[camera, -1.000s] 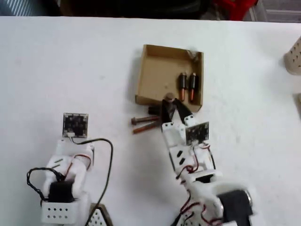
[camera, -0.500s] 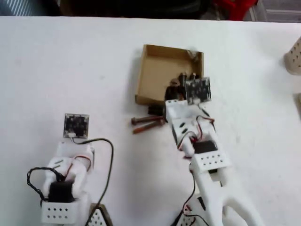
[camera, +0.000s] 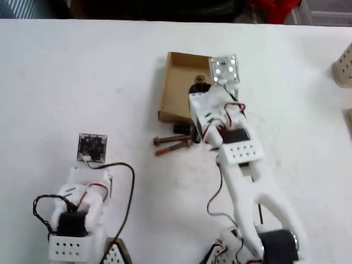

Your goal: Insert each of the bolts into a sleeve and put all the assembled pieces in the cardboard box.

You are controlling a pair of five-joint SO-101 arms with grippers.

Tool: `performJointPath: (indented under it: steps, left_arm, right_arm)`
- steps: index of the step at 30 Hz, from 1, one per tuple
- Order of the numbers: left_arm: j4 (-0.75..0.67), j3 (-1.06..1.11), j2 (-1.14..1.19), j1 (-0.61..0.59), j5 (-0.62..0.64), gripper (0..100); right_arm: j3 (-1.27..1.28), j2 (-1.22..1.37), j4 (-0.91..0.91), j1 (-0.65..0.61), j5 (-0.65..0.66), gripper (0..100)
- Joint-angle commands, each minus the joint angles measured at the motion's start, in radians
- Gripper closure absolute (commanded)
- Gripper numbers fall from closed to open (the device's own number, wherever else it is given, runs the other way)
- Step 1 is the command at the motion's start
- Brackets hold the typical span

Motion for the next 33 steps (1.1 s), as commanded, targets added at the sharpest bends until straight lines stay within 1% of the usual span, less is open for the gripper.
performJointPath:
  steps: [1, 5, 9, 17, 24, 33]
  left_arm:
    - [0.000, -0.003, -0.021, 0.010, -0.011, 98]
    - [0.000, -0.003, -0.021, 0.010, -0.011, 98]
    - [-0.003, -0.003, -0.021, 0.010, -0.012, 98]
    - [-0.005, -0.003, -0.021, 0.010, -0.012, 98]
    - [-0.005, -0.003, -0.021, 0.010, -0.012, 98]
    - [-0.005, -0.003, -0.021, 0.008, -0.014, 98]
  right_arm:
    - [-0.172, 0.102, 0.036, 0.039, 0.002, 98.1]
    - [-0.354, 0.251, 0.162, 0.081, -0.002, 98.1]
    - [-0.535, 0.395, 0.285, 0.088, -0.006, 98.1]
    - [-0.760, 0.654, 0.308, 0.082, -0.006, 98.1]
    - [-0.813, 0.788, 0.312, 0.064, -0.008, 98.1]
    - [-0.816, 0.792, 0.321, 0.065, -0.006, 97.1]
